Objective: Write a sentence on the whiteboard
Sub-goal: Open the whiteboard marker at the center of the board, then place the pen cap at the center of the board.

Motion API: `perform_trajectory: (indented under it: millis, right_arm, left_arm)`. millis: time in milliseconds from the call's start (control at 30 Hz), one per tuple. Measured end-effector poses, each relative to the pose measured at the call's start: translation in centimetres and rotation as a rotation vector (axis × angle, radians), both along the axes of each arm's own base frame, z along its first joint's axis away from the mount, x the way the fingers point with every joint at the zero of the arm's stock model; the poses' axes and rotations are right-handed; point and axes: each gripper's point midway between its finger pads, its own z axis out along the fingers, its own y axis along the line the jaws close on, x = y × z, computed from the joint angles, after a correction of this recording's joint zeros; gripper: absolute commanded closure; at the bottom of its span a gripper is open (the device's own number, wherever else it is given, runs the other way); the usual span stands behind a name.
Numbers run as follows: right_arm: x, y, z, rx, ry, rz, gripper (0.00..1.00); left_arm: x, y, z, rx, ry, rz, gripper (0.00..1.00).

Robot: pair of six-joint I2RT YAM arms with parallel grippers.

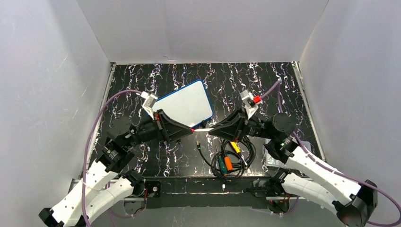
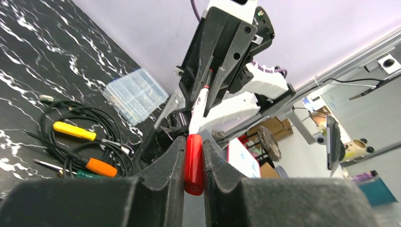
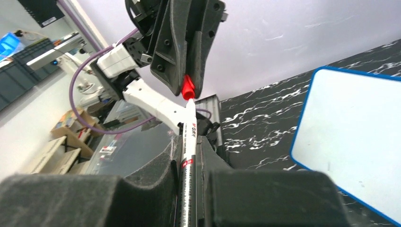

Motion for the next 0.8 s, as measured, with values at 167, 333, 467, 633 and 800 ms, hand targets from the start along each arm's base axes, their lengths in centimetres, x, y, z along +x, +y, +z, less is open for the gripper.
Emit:
perform_trajectory:
  millis: [167, 333, 467, 633, 800]
  right_arm:
    - [0.2, -1.6, 0.7, -0.007, -0.054, -0.065, 0.99]
    - [0.4, -2.7, 1.5, -0.044, -0.098, -0.126, 0.99]
    - [1.1, -3.5, 1.3, -0.086, -0.108, -0.202, 0.99]
    - [3.7, -4.2, -0.2, -0.158, -0.074, -0.349, 0.99]
    - [6.1, -4.1, -2.9, -0.247, -0.016, -0.443, 0.99]
  left_arm:
    - [-0.4, 1.5, 1.1, -0.023, -0.064, 0.037, 1.00]
    - [-0.4, 2.1, 0.1, 0.033, -0.105, 0.059, 1.00]
    - [1.2, 3.0, -2.9, 0.176, -0.092, 0.152, 1.00]
    - [4.1, 2.6, -9.5, 0.390, 0.038, 0.206, 1.00]
    - [3.9, 2.0, -19.6, 0.652, 0.198, 0.178, 1.00]
